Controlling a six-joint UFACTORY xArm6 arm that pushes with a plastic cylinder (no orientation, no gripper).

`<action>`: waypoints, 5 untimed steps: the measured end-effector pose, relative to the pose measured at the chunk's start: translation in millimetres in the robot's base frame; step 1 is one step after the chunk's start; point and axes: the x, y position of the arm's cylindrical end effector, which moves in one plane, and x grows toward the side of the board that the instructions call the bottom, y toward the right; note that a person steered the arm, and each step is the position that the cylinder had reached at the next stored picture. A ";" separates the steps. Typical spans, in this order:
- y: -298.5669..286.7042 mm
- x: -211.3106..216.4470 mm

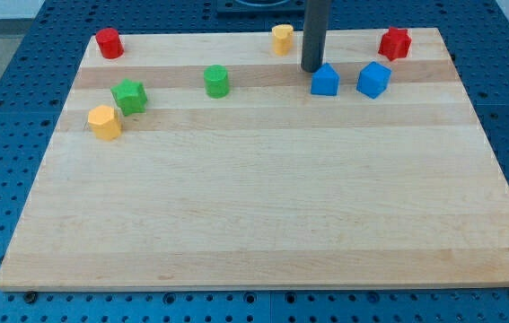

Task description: Move the blue triangle parallel below the blue cube

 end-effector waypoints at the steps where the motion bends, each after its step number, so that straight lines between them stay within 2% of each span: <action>1: 4.3 38.8; 2: 4.3 75.4; 3: 4.3 77.3; 4: 6.1 56.8; 5: 37.5 71.3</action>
